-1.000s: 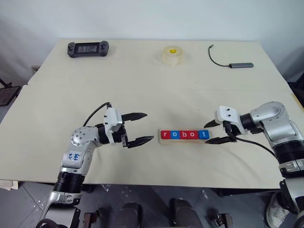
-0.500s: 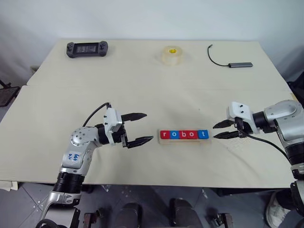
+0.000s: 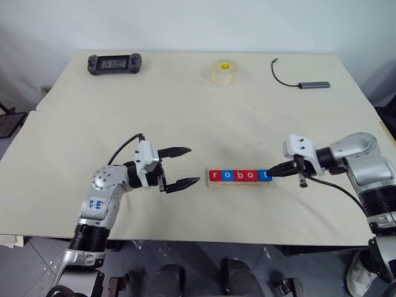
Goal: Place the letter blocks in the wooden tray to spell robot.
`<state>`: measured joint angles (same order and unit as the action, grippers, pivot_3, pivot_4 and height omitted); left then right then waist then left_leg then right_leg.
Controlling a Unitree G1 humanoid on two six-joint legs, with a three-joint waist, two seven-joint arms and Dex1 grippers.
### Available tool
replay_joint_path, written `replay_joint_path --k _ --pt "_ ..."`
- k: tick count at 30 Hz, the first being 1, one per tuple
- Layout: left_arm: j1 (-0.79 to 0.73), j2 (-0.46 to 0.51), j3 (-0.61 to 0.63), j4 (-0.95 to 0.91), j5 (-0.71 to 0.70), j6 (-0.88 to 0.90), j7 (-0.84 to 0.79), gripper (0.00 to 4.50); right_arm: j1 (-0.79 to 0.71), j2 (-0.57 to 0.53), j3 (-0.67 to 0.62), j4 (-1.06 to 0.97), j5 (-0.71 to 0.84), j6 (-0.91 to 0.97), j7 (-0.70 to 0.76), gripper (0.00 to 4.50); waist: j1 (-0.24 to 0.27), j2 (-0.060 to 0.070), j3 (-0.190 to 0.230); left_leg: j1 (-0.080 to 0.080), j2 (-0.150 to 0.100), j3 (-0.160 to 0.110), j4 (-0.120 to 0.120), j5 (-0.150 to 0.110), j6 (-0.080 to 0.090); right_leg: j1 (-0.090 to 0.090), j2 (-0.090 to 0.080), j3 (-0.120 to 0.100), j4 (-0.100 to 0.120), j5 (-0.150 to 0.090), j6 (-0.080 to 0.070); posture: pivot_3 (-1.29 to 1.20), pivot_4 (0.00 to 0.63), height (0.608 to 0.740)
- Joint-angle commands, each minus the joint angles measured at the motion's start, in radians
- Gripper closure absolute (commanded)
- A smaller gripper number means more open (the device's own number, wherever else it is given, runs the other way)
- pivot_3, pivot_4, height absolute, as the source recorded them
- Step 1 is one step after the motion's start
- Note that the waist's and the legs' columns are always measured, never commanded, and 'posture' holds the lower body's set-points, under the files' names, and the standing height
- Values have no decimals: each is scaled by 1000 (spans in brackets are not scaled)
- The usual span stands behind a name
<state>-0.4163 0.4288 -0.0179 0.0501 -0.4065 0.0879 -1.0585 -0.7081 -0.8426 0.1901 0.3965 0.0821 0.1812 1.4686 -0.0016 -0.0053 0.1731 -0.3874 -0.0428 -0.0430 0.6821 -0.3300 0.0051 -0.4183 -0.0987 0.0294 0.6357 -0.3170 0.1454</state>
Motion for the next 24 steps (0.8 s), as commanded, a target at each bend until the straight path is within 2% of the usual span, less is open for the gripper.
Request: replay_joint_path --k 1,7,13,24 --pt "-5 -2 7 -23 -16 -8 -2 0 29 -22 -45 -70 41 34 1 4482 0 0 0 0 0 0 0 0 0 0 0 0 0 0 0 0 150 740" --pt "-16 2 8 -5 -16 -10 -20 0 82 -71 -75 -118 59 61 -7 4482 3 0 0 0 -1 0 0 0 0 0 0 0 0 0 0 0 150 740" --pt "-20 0 7 3 -13 -13 -27 0 65 -111 -69 -48 20 21 -22 4482 0 0 0 0 0 0 0 0 0 0 0 0 0 0 0 0 150 740" --pt "-2 -1 9 -17 -14 -6 -15 0 72 -33 -53 -63 26 31 -69 4482 0 0 0 0 0 0 0 0 0 0 0 0 0 0 0 0 150 740"
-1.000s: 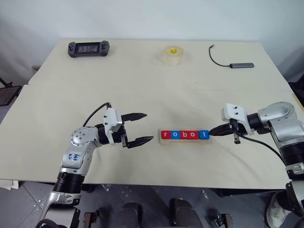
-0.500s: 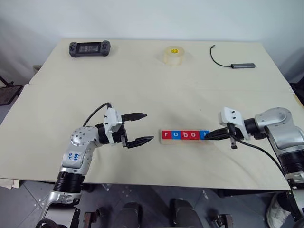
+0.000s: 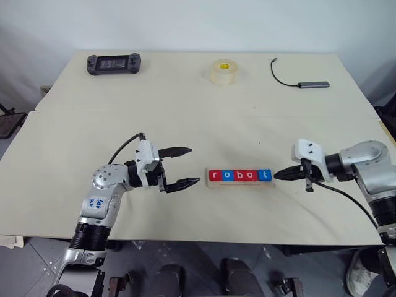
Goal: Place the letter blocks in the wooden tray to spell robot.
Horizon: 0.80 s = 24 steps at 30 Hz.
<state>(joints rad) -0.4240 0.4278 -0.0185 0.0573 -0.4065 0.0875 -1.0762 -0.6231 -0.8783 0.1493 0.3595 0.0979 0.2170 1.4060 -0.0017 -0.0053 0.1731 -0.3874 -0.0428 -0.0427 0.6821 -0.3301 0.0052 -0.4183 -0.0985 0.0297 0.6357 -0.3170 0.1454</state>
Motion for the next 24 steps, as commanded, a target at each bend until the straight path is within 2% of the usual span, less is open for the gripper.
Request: replay_joint_path --k 1,7,11,15,18,24 --pt "6 1 10 -25 -14 -5 4 0 -15 6 -12 -31 11 -1 -7 4482 0 0 0 0 0 0 0 0 0 0 0 0 0 0 0 0 150 740" --pt "4 0 8 -21 -12 -6 6 0 3 13 -27 -56 25 11 -17 4482 0 0 0 0 0 0 0 0 0 0 0 0 0 0 0 0 150 740" --pt "5 5 7 -11 -11 -6 -2 0 64 -14 -120 -149 106 55 -37 4482 2 0 0 0 0 0 0 0 0 0 0 0 0 0 0 0 150 740" --pt "8 25 13 5 -13 -7 -26 0 192 -39 -277 -267 190 29 -77 3307 8 0 0 0 -1 -1 0 0 0 0 0 -1 0 0 0 0 150 740" --pt "8 44 18 22 -6 -11 -38 0 323 -5 -418 -345 301 -73 -45 2329 12 0 0 0 0 -2 0 0 0 1 0 -1 -1 0 0 0 150 740" --pt "-6 94 26 87 12 -42 -79 0 547 27 -531 -480 449 -79 -15 255 12 0 0 2 0 -1 0 0 0 3 1 0 -1 0 0 0 150 740"
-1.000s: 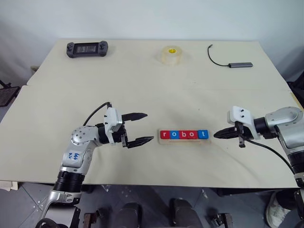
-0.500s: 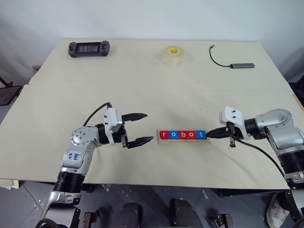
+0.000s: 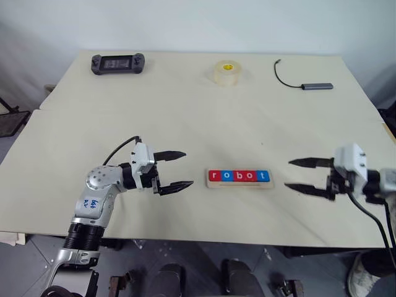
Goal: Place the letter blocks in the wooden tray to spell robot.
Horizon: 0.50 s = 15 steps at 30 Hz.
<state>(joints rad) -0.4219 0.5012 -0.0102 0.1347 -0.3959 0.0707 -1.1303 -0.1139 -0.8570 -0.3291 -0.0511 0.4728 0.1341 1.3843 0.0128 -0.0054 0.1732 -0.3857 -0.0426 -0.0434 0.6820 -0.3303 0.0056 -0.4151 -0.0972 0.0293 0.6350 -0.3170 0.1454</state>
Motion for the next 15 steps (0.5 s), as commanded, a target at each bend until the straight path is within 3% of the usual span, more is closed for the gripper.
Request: replay_joint_path --k 1,6,15 --pt "-10 27 21 18 -2 -28 -32 0 55 2 -53 -83 84 18 2 35 -4 0 0 0 0 0 0 0 0 0 0 1 0 0 0 0 150 740" --pt "-11 76 19 37 34 -45 -37 0 85 28 -49 -91 125 0 -8 35 -11 0 0 1 1 0 0 0 0 1 -1 0 0 0 0 0 150 740" --pt "34 95 57 2 24 -36 7 0 56 15 -61 95 84 -126 18 35 -11 0 0 1 0 -1 0 0 0 1 -2 0 0 0 0 0 150 740"
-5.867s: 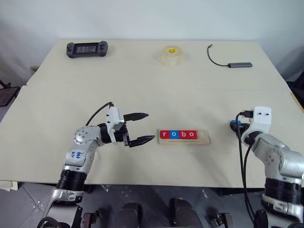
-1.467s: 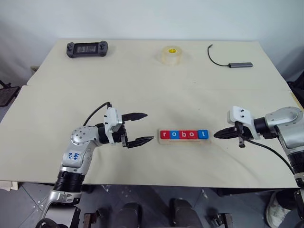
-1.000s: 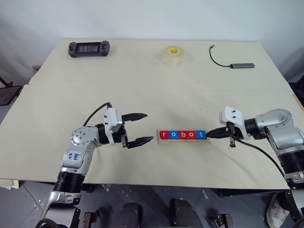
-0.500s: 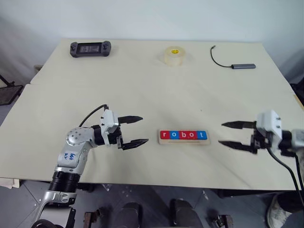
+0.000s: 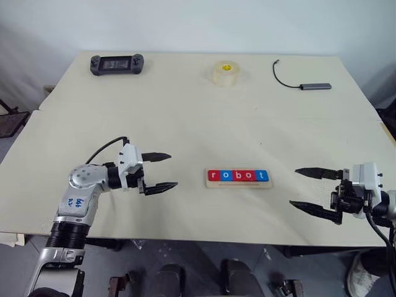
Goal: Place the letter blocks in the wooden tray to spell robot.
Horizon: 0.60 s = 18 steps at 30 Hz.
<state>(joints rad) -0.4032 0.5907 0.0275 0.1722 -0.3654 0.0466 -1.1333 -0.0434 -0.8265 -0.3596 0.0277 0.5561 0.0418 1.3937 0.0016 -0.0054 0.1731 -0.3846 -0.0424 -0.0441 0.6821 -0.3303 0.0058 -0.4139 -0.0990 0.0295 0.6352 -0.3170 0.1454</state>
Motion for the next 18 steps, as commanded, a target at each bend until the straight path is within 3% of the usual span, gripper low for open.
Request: replay_joint_path --k 1,18 --pt "20 3 19 -39 -5 -17 10 0 -21 -17 -27 32 -6 -49 11 35 0 0 0 0 0 0 0 0 0 0 0 0 0 0 0 0 150 740" --pt "15 -7 24 -23 3 -42 40 0 -36 -28 -35 102 -11 -111 23 35 0 0 0 0 0 0 0 0 0 0 0 0 0 0 0 0 150 740"
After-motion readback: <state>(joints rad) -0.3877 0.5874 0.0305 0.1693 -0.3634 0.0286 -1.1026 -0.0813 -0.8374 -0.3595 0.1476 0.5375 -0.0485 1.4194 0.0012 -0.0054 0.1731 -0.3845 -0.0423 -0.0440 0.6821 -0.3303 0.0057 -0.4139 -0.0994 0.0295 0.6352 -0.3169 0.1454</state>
